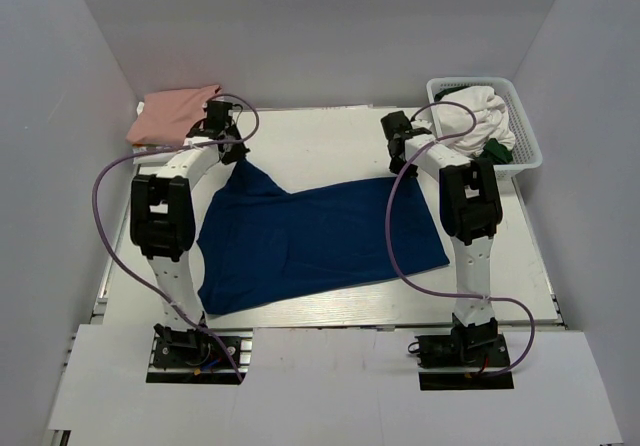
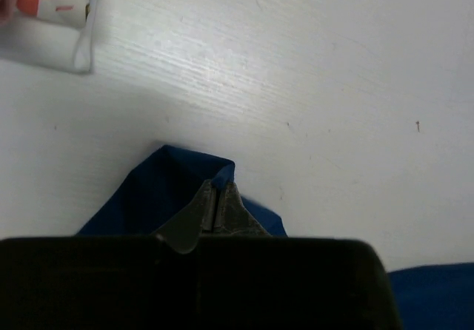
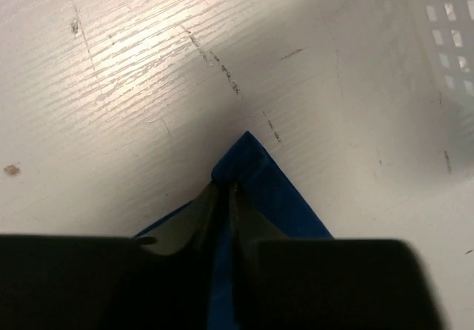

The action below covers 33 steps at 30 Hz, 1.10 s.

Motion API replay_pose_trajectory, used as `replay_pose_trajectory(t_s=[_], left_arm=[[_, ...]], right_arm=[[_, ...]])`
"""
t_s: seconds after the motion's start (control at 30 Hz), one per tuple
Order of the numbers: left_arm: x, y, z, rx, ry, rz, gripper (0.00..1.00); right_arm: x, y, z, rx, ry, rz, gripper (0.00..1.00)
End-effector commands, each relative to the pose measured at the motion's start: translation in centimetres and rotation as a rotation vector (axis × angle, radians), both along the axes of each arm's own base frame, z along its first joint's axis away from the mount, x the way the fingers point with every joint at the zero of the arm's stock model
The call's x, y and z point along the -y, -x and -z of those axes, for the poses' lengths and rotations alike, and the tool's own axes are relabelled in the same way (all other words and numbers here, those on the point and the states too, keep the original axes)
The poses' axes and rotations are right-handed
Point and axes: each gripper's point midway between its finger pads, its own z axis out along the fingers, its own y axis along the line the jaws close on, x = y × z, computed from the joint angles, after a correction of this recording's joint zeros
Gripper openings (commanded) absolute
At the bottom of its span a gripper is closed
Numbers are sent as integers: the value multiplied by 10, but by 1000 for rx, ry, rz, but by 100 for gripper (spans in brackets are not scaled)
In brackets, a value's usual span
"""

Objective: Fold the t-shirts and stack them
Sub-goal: Grap the side of the flattened tshirt furthest away from the robot with both arms, then fold the other side of the tshirt into a rectangle

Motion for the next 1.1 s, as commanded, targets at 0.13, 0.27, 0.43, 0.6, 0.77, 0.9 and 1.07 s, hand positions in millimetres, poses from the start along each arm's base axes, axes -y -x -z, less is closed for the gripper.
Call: replay_pose_trajectory(t_s=[0.13,0.27,0.43,0.6,0.77,0.9,1.07], left_arm=[[5,56,-51,39,73,-15,0],[10,105,-47,-2,153,-66,0],[1,172,-58,-21,177,-97,0],[-7,227,-69,-32,198,-143,0],[-7,292,-48,-130,237,-156,0],[-5,329,-42,-167,288,-174,0],[1,354,-50,-151,346,-154,0]], right_arm=[[1,5,-21,44,21,-26,0],[0,16,-44,86,11,-65,0],[-2,36,-60,126,10,-112,0],[7,62,-75,143,4,-131,0],[9,88,-77,168,-43,-155,0],[12,104,-70,160,-60,-157,0],[7,105,-77,187,-95,-169,0]])
